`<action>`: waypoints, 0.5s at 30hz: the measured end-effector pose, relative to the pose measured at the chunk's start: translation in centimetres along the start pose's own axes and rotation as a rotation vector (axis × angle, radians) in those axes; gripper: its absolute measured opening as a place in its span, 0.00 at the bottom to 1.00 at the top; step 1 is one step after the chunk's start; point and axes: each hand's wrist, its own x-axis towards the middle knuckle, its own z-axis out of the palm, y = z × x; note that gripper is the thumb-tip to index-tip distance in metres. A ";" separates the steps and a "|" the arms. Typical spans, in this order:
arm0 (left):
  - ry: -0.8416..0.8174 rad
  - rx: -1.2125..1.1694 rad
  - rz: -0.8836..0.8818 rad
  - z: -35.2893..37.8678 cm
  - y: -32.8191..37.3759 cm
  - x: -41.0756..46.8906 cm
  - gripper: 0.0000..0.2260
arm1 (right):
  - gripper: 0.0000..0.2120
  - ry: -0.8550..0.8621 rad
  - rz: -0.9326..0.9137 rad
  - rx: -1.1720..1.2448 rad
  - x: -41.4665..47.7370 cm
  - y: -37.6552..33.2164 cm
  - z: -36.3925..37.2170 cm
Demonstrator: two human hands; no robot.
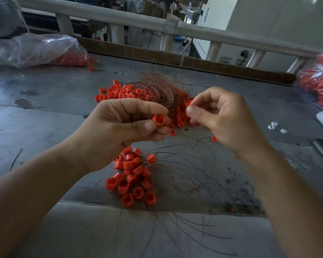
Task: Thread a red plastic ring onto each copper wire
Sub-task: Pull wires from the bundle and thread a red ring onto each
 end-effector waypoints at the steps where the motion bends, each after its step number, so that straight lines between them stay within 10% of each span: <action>1: 0.007 0.004 -0.001 0.0 0.0 0.0 0.11 | 0.08 0.070 0.017 -0.043 0.4 0.8 -0.5; 15: 0.004 0.017 0.006 0.0 0.1 -0.1 0.12 | 0.11 -0.021 0.079 -0.680 2.3 6.7 1.3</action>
